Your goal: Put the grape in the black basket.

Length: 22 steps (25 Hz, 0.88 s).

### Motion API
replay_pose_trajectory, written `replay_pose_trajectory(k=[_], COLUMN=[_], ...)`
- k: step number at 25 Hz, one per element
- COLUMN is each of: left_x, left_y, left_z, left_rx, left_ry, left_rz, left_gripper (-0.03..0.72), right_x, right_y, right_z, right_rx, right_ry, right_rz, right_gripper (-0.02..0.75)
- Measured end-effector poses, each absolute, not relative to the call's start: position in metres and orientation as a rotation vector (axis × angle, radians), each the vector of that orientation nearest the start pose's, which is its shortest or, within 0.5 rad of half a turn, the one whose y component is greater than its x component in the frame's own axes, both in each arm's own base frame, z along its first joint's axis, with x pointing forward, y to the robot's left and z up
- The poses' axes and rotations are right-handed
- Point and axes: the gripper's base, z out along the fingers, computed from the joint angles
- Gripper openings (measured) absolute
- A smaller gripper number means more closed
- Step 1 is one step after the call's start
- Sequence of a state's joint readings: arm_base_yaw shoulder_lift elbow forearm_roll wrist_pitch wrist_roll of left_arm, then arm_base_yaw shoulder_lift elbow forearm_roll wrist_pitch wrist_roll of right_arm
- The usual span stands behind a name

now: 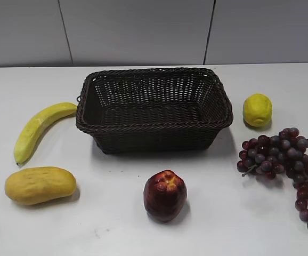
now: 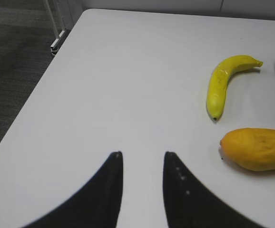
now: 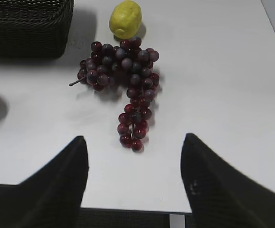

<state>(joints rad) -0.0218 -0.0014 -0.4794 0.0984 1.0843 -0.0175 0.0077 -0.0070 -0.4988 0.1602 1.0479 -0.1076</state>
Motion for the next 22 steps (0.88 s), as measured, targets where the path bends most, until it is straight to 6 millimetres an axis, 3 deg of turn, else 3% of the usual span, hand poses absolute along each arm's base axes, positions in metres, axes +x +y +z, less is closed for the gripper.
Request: replay_pose_trajectory(k=[6, 9, 12, 17, 22], left_x=[-0.004, -0.004, -0.004, -0.004, -0.004], left_y=[0.008, 0.008, 0.008, 0.008, 0.008], left_z=[0.27, 0.27, 0.27, 0.27, 0.27], left_rx=[0.0, 0.0, 0.0, 0.0, 0.0], left_ry=[2.084, 2.084, 2.084, 2.084, 2.084], left_rz=[0.095, 0.095, 0.095, 0.095, 0.095], left_gripper=[0.235, 0.235, 0.235, 0.235, 0.235], right_x=[-0.006, 0.004, 0.024, 0.064, 0.102], right_y=[0.013, 0.013, 0.013, 0.015, 0.015], right_z=[0.279, 0.279, 0.279, 0.27, 0.264], right_rx=[-0.121, -0.112, -0.103, -0.075, -0.049], right_ry=[2.016, 2.081, 2.206, 2.433, 2.576], right_rz=[0.129, 0.138, 0.154, 0.207, 0.215], right_gripper=[0.465, 0.465, 0.5, 0.644, 0.661])
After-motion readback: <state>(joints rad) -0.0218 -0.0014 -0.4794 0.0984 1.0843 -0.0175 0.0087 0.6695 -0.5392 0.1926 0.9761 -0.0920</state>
